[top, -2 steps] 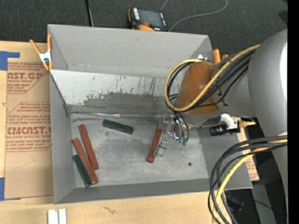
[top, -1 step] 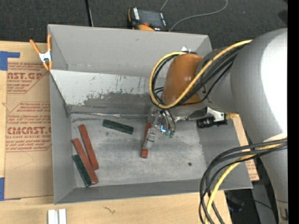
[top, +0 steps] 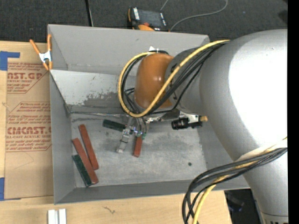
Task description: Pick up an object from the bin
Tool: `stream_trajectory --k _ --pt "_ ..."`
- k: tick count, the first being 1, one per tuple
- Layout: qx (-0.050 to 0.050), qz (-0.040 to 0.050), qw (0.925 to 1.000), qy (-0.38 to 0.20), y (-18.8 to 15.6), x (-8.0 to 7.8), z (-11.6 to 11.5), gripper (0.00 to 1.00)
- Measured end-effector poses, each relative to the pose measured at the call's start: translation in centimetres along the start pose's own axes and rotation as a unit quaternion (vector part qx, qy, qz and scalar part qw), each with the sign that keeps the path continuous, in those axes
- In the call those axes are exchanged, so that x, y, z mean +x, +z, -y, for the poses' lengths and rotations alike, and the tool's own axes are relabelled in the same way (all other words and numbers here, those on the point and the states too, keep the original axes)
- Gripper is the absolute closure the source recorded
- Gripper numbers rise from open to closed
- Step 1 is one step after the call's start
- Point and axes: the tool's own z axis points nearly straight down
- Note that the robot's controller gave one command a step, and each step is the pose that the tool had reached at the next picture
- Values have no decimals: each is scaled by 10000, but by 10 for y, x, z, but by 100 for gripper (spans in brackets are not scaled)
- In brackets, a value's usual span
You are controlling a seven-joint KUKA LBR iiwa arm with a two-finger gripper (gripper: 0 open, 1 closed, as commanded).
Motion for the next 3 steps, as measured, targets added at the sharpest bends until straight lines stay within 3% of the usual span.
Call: stream_trajectory --k 1,2,3 --pt "19 2 10000 31 0 -2 5 100" --pt "5 20 10000 45 -96 25 15 100" --pt "-1 43 10000 -64 -163 -5 3 100"
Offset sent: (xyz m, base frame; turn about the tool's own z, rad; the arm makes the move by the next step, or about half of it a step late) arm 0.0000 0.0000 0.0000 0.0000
